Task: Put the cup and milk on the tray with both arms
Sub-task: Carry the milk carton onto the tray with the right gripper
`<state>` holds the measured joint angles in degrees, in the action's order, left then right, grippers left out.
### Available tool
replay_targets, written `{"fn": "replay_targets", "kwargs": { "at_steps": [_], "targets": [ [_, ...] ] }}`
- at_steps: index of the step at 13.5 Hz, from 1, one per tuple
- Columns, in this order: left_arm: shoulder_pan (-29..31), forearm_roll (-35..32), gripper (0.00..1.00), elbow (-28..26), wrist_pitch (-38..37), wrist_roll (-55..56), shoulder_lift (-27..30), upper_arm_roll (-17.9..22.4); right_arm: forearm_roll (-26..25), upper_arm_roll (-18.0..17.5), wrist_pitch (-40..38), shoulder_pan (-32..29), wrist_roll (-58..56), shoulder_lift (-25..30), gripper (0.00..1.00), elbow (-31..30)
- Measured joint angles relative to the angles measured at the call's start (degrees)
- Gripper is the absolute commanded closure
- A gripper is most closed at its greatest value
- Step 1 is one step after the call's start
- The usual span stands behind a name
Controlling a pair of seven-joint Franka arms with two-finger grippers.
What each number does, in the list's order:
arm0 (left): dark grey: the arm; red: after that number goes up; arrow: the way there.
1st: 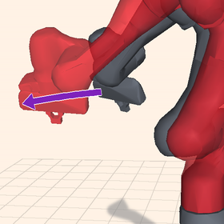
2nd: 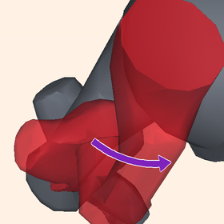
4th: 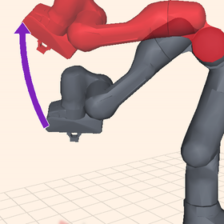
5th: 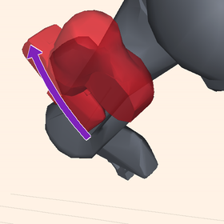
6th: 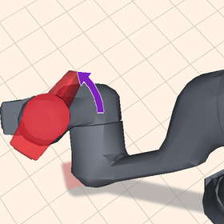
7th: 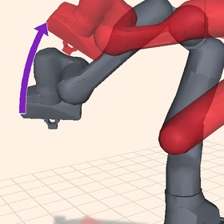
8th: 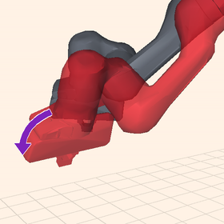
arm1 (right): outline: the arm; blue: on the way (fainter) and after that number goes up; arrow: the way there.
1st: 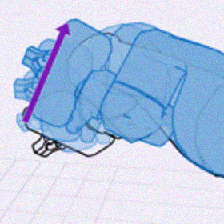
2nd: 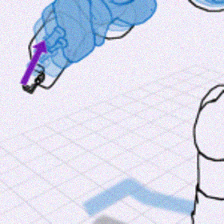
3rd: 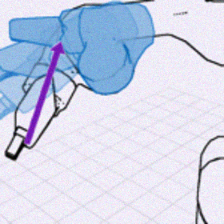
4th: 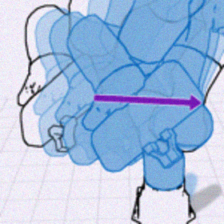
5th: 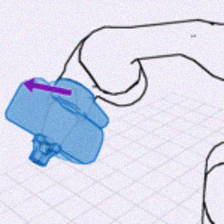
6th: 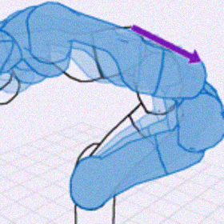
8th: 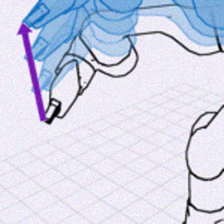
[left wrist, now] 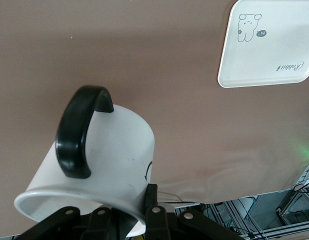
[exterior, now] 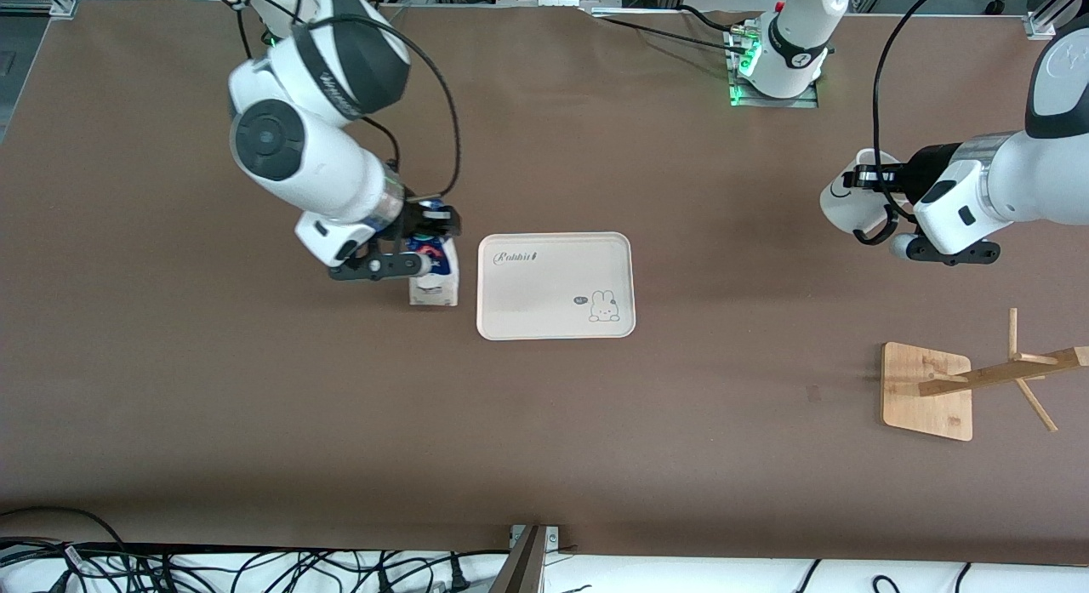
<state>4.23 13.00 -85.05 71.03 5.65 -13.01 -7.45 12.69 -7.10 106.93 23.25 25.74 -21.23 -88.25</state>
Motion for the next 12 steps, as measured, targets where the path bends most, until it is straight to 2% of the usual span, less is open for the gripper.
{"fn": "replay_targets", "kwargs": {
  "at_steps": [3, 5, 8, 12],
  "targets": [
    [-0.01, 0.00, 1.00, 0.02, -0.07, 0.04, 0.00, 0.00, 7.10, 0.02, 2.27, 0.85, 0.75, -2.94, 0.70, -0.23],
    [-0.01, 0.00, 1.00, 0.03, -0.10, 0.07, 0.00, 0.00, 9.91, 0.01, 2.80, 1.77, 0.75, -5.13, 0.70, -0.29],
    [-0.02, 0.00, 1.00, 0.05, -0.11, 0.11, 0.00, 0.00, 10.48, -0.02, 4.78, 4.94, 0.82, -8.29, 0.70, -0.29],
    [-0.38, 0.00, 1.00, 0.12, -0.12, 0.21, -0.01, -0.04, 10.47, 0.21, 5.78, 6.18, 0.92, -9.32, 0.70, -0.27]
  ]
}}
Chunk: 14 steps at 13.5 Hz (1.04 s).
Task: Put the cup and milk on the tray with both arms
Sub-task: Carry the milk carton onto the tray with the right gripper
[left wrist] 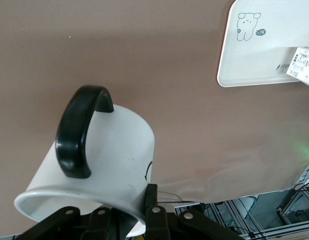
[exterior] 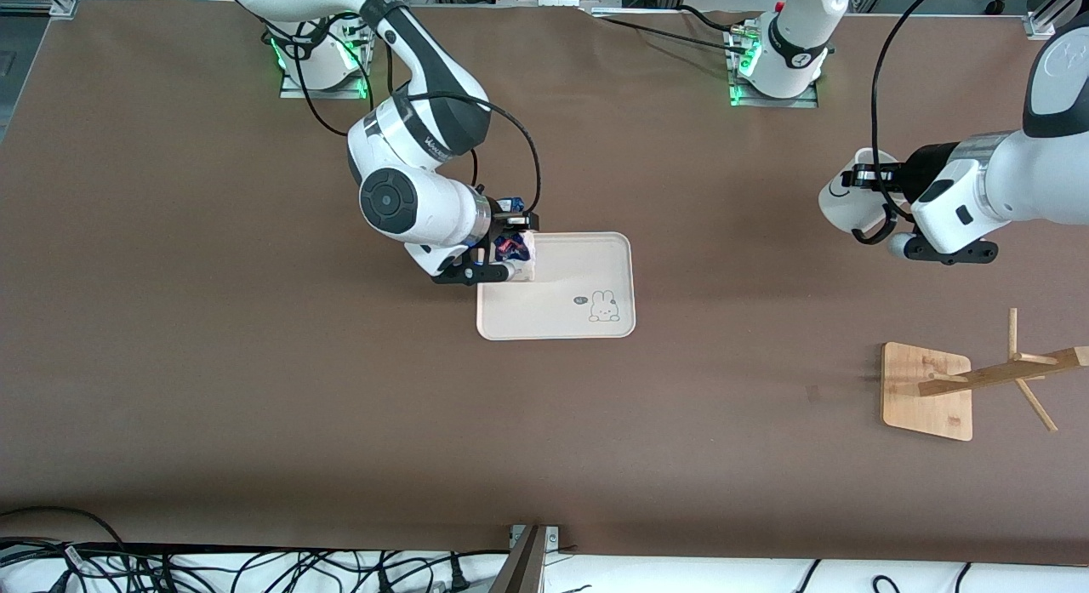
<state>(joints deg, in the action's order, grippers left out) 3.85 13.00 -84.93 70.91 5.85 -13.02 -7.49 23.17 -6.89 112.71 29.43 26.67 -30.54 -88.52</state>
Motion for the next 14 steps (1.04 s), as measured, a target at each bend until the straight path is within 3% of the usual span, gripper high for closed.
{"fn": "replay_targets", "kwargs": {
  "at_steps": [10, 12, 14],
  "targets": [
    [-0.69, 0.00, 1.00, 0.04, 0.00, 1.39, 0.00, -0.04, 0.01, 0.88, 6.53, -0.36, -0.08, -3.55, 0.70, 0.09],
    [-0.80, 0.00, 1.00, 0.05, 0.00, 1.81, 0.00, -0.04, 0.01, 0.87, 7.45, -0.35, -0.09, -3.55, 0.00, 0.15],
    [-0.85, 0.00, 1.00, 0.05, 0.00, 1.92, 0.00, -0.04, 0.01, 0.86, 7.74, -0.35, -0.09, -3.55, 0.00, 0.21]
  ]
}}
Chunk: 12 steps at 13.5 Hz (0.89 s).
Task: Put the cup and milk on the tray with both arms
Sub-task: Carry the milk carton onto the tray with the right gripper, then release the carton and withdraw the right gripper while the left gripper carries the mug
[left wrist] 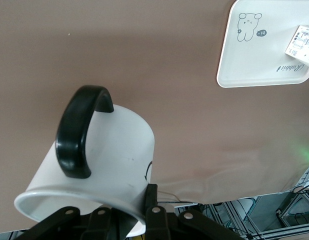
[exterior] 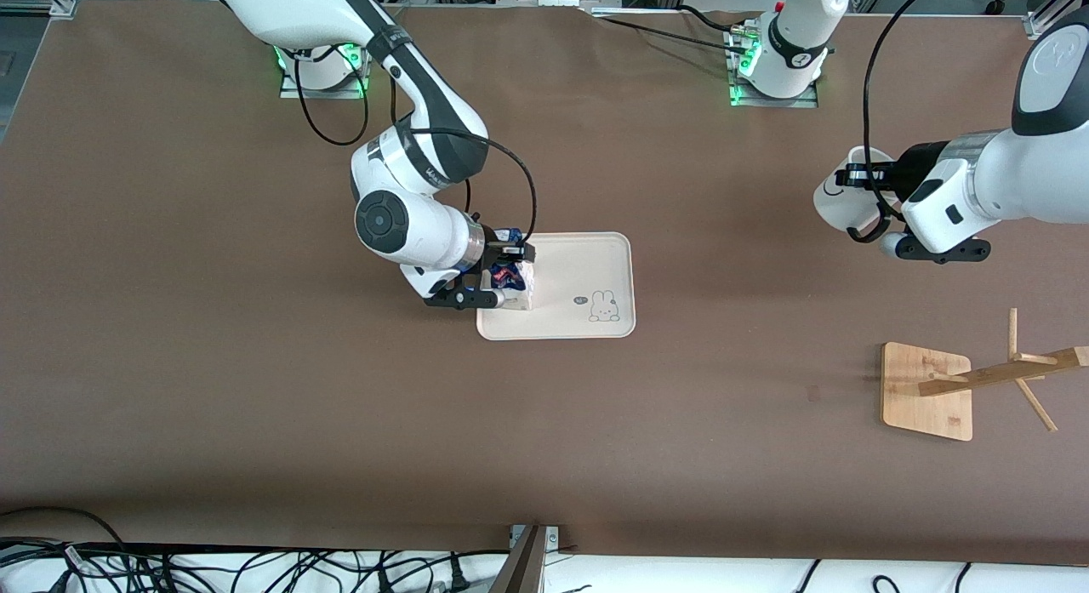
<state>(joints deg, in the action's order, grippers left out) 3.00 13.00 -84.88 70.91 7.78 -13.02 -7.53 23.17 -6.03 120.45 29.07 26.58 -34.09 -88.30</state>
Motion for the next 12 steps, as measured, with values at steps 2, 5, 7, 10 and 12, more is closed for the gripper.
{"fn": "replay_targets", "kwargs": {
  "at_steps": [2, 5, 7, 10, 12],
  "targets": [
    [-0.06, 0.00, 1.00, 0.00, 0.00, 0.04, 0.00, 0.00, 0.00, 0.00, 0.00, 0.01, -0.04, 0.01, 0.00, 0.26],
    [-0.16, 0.00, 1.00, 0.01, 0.00, 0.08, 0.00, 0.00, 0.00, -0.16, -0.70, 0.08, -0.09, 0.95, 0.00, 0.84],
    [-0.42, 0.00, 1.00, 0.02, 0.00, 0.39, 0.00, 0.00, 0.00, -0.16, -2.84, 0.12, -0.09, 3.28, 0.00, 1.36],
    [-2.98, 0.00, 1.00, 0.04, -0.08, 3.38, -0.01, -0.07, -0.06, 1.79, -7.97, 0.06, -0.08, 9.28, 0.00, 1.96],
    [-5.15, 0.00, 1.00, 0.04, -0.24, 4.91, -0.09, -0.11, -1.44, 4.65, -13.40, -0.01, -0.24, 13.87, 0.00, 2.25]
  ]
}}
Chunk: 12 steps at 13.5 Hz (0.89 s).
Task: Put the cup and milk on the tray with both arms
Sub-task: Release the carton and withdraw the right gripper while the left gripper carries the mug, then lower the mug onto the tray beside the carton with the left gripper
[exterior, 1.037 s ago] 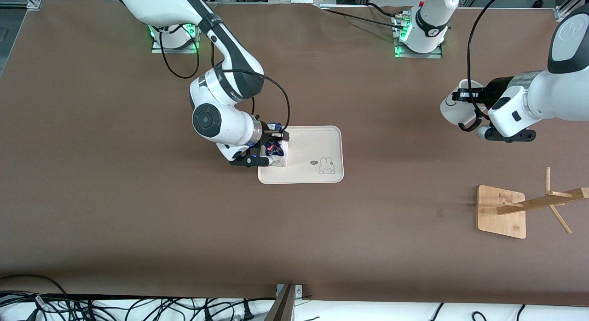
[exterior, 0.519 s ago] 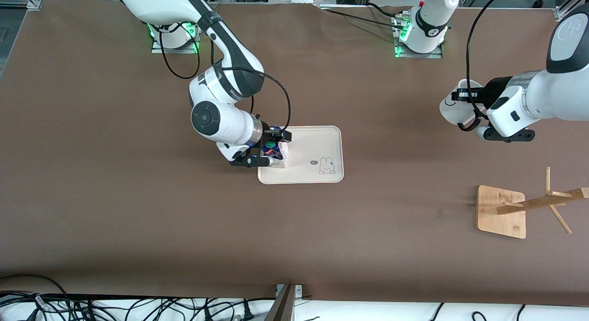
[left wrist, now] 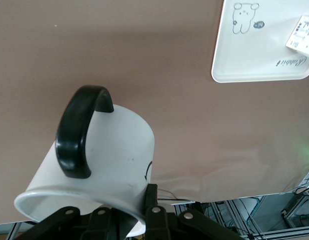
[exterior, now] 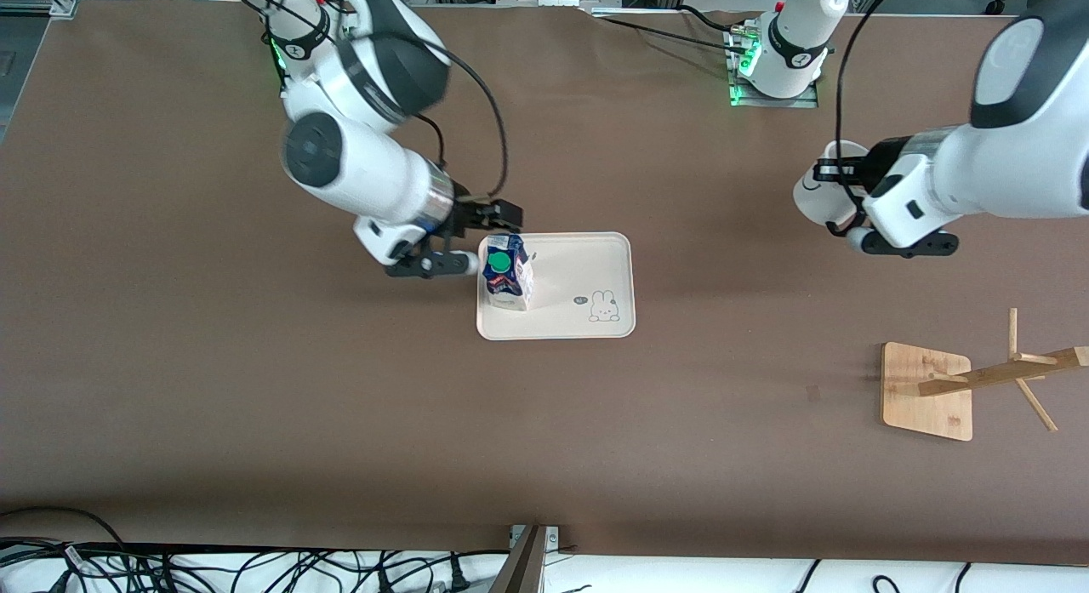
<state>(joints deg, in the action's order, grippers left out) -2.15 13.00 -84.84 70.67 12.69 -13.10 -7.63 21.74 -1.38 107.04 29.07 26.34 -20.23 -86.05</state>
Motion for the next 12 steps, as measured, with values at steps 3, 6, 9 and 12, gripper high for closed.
{"fn": "replay_targets", "kwargs": {
  "at_steps": [3, 6, 9, 12],
  "targets": [
    [-2.23, 0.39, 1.00, -0.10, -0.32, 1.96, -1.11, -0.09, -5.80, 4.54, -10.65, -0.14, -1.98, 3.82, 0.00, 5.56],
    [-5.06, 2.76, 1.00, -0.14, 0.18, 7.47, -4.66, -0.22, -7.77, 10.68, -14.66, -0.29, -8.21, 4.26, 0.00, 9.25],
    [-8.21, 7.19, 1.00, -0.14, 7.43, 14.07, -9.43, -0.37, -12.43, 16.75, -16.55, -0.61, -18.71, 3.72, 0.00, 9.30],
    [-12.47, 7.39, 1.00, -0.12, 18.01, 17.28, -15.23, -0.47, -19.33, 17.48, -17.08, -0.60, -23.21, 3.16, 0.00, 9.30]
  ]
}}
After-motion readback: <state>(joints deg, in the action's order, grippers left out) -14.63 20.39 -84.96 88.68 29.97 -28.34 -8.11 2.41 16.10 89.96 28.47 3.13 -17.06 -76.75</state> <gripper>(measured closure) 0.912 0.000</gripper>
